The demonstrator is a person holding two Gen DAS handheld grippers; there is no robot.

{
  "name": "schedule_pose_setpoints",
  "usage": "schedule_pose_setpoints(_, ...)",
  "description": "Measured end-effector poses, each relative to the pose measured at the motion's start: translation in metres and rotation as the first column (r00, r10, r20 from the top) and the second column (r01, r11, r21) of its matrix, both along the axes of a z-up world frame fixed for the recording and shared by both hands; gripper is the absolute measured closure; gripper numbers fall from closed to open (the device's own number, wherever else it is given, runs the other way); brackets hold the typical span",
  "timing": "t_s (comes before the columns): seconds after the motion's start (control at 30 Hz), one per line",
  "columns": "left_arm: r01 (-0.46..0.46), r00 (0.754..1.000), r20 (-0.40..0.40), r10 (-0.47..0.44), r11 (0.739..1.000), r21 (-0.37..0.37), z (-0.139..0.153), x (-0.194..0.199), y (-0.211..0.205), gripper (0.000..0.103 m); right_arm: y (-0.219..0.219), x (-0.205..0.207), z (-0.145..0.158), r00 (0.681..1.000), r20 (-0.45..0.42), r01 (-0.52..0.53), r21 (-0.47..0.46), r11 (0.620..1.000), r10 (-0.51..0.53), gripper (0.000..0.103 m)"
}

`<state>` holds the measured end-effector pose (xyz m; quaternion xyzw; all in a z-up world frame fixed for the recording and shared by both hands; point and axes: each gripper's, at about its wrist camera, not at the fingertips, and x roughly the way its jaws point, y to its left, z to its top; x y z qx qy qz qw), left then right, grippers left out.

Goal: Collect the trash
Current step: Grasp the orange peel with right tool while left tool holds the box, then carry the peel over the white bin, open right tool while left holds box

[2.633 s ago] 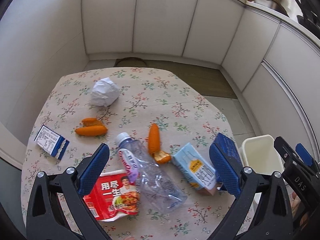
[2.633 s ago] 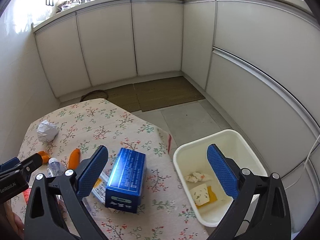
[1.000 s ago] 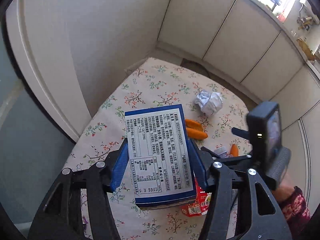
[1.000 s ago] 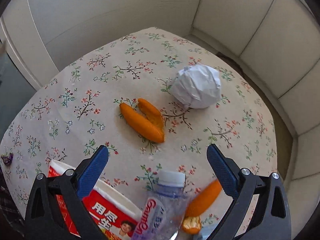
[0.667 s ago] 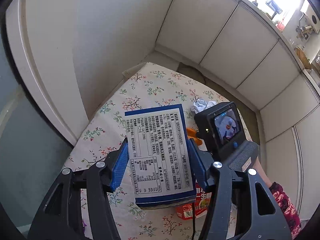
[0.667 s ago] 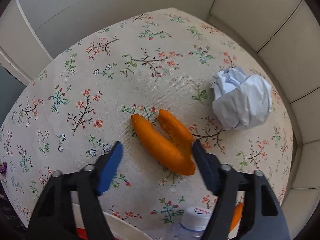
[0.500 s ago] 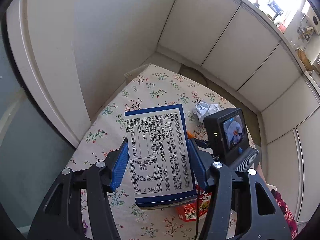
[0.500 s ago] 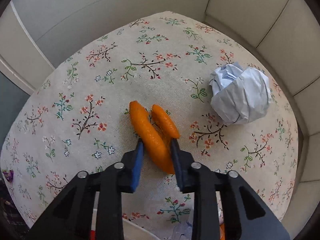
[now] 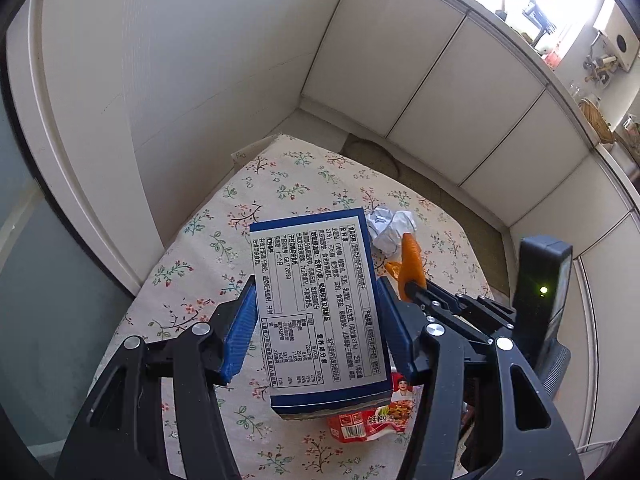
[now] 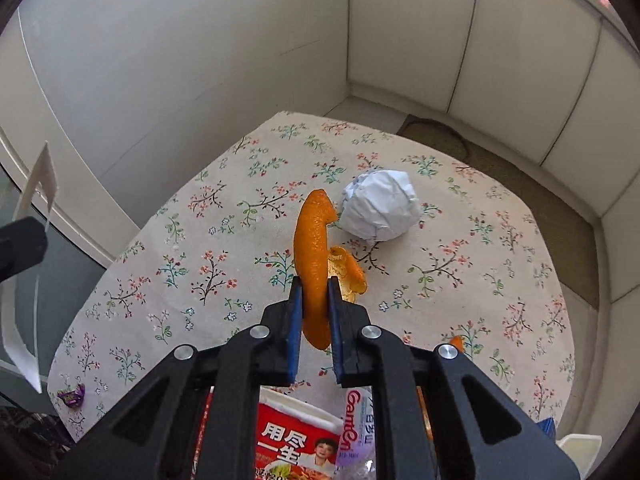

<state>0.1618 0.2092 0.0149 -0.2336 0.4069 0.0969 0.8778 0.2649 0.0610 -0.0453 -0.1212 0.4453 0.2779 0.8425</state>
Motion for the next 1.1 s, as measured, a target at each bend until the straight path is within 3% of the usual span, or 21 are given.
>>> schedule_pose_setpoints(0.27, 0.072, 0.996, 0.054, -0.074, 0.997, 0.036, 0.014, -0.002, -0.038, 0.048, -0.054, -0.025, 0.04, 0.986, 0.083, 0.139, 0.083, 0.987, -0.146, 0.091)
schedule_pose_setpoints(0.53, 0.157, 0.974, 0.147, -0.17, 0.983, 0.096, 0.026, -0.005, -0.088, 0.048, -0.123, -0.053, 0.059, 0.936, 0.151, 0.299, 0.133, 0.945, -0.317, 0.091)
schedule_pose_setpoints(0.77, 0.235, 0.94, 0.22, -0.262, 0.961, 0.144, 0.031, -0.008, -0.137, 0.048, -0.189, -0.08, 0.065, 0.851, 0.214, 0.458, 0.148, 0.877, -0.48, 0.091)
schedule_pose_setpoints(1.1, 0.335, 0.903, 0.229, -0.365, 0.929, 0.159, 0.023, -0.003, -0.194, 0.048, -0.284, -0.108, 0.062, 0.71, 0.242, 0.656, 0.117, 0.746, -0.662, 0.091)
